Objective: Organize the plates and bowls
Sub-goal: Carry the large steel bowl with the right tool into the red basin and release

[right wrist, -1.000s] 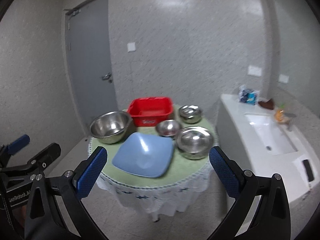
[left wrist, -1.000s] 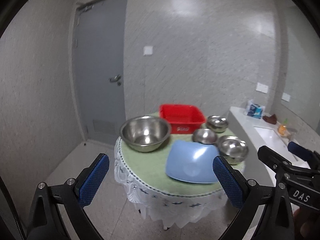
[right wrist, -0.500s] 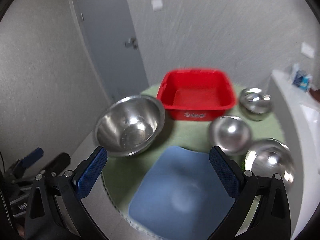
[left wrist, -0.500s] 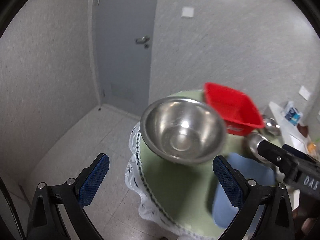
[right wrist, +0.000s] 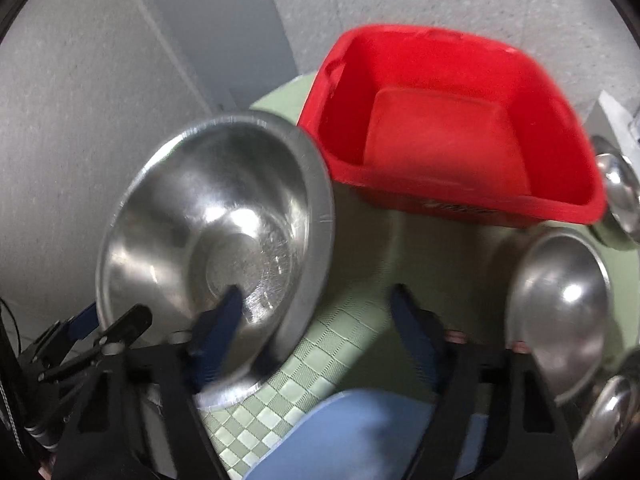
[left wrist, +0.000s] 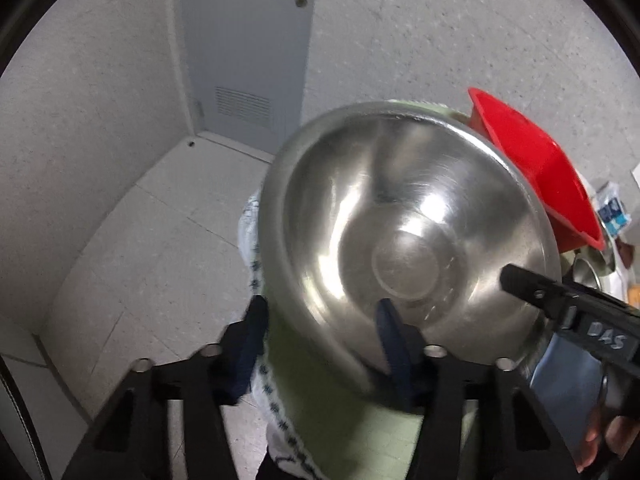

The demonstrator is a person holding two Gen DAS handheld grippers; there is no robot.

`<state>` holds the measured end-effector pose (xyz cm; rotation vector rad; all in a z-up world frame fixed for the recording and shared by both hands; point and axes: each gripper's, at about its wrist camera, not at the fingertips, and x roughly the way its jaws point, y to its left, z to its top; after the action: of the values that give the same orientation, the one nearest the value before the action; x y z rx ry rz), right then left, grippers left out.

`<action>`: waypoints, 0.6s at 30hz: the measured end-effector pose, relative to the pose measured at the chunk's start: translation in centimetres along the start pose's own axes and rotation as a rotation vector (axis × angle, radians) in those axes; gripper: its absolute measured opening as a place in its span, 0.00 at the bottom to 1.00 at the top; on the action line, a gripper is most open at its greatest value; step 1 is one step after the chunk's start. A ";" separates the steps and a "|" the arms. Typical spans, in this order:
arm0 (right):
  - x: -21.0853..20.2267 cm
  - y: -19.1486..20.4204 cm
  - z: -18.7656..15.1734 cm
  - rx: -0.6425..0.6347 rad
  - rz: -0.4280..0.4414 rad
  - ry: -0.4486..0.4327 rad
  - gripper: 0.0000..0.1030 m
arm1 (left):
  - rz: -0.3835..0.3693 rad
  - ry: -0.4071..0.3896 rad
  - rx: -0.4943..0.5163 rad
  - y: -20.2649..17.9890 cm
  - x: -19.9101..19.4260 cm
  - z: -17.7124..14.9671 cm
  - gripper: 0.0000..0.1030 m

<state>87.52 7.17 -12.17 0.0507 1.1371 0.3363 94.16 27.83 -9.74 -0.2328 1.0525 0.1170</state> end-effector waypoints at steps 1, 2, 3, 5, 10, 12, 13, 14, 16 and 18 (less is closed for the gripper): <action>0.5 0.2 0.1 -0.002 0.010 0.015 0.45 | -0.001 0.001 0.013 -0.1 0.4 0.5 0.32; 0.8 0.4 0.1 -0.003 0.017 0.022 0.38 | 0.007 -0.002 0.026 0.0 0.6 0.9 0.32; 0.8 0.6 0.1 -0.015 0.027 0.020 0.35 | 0.002 -0.003 0.032 0.3 0.6 0.7 0.31; 0.6 1.2 0.3 -0.047 0.030 0.008 0.25 | -0.013 -0.008 0.031 0.8 0.9 1.2 0.31; -1.1 2.5 0.4 -0.059 0.055 -0.014 0.26 | -0.002 -0.064 0.066 2.2 -2.6 1.3 0.30; -2.3 3.0 0.6 -0.058 0.080 -0.035 0.26 | 0.000 -0.097 0.078 2.6 -5.0 0.9 0.30; -3.0 3.1 0.8 -0.059 0.087 -0.048 0.26 | -0.001 -0.121 0.088 2.6 -5.8 1.3 0.30; -3.9 3.2 1.1 -0.061 0.092 -0.067 0.27 | -0.006 -0.153 0.098 2.4 -6.8 2.0 0.29; -5.9 3.4 1.9 -0.058 0.096 -0.118 0.27 | -0.015 -0.200 0.125 1.4 -7.9 3.1 0.29; -7.8 2.9 3.0 -0.045 0.087 -0.168 0.27 | -0.049 -0.250 0.166 -0.4 -9.0 4.8 0.29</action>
<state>86.56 8.07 -3.46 0.0871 0.9626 0.4274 93.90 28.81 0.37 -0.0905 0.8027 0.0137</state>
